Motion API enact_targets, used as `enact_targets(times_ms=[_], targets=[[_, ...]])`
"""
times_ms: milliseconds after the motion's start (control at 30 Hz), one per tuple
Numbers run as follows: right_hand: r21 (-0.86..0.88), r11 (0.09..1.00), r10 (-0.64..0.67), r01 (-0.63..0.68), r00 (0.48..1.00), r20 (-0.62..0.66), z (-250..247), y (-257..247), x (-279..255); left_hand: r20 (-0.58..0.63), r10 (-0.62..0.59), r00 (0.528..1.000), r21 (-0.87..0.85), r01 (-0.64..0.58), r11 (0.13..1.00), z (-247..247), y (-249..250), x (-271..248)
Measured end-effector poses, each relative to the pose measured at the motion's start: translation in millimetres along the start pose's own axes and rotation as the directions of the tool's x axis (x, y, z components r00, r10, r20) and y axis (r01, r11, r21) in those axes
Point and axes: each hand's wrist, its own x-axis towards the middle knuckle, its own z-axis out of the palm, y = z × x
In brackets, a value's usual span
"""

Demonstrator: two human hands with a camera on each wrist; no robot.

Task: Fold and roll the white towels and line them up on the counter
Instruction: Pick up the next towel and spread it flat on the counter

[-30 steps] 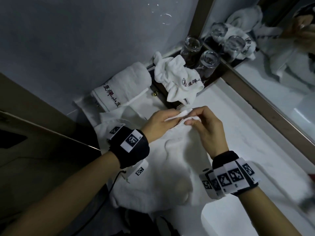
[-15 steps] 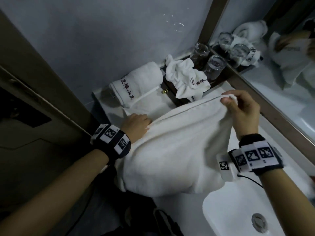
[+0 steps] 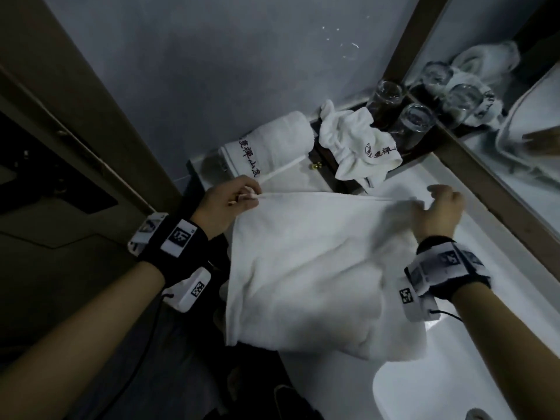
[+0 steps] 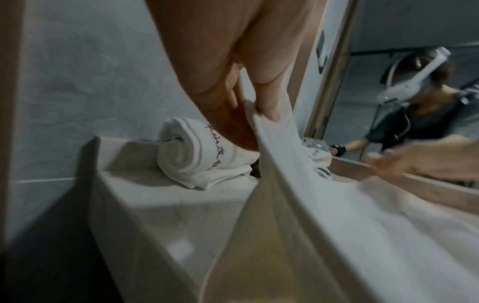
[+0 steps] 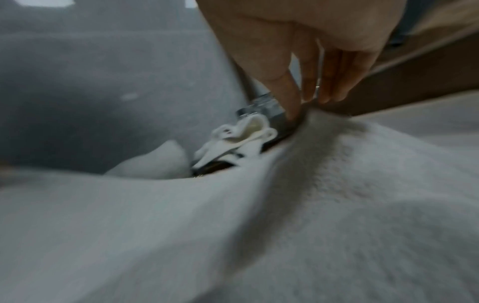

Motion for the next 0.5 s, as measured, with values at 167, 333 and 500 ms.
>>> enact_targets(times_ms=[167, 333, 500], targets=[[0.433, 0.807, -0.569, 0.401, 0.726, 0.387, 22, -81, -63, -0.009, 0.072, 0.997, -0.033, -0.072, 0.997, 13, 6, -9], [0.571, 0.772, -0.582, 0.28, 0.672, 0.458, 45, -120, -103, -0.051, 0.067, 0.996, -0.188, -0.076, 0.979, 21, 22, -22], [0.655, 0.751, -0.418, 0.083, 0.827, 0.376, 51, -118, -112, -0.081, -0.024, 0.996, -0.38, -0.008, 0.925, 25, 20, -43]])
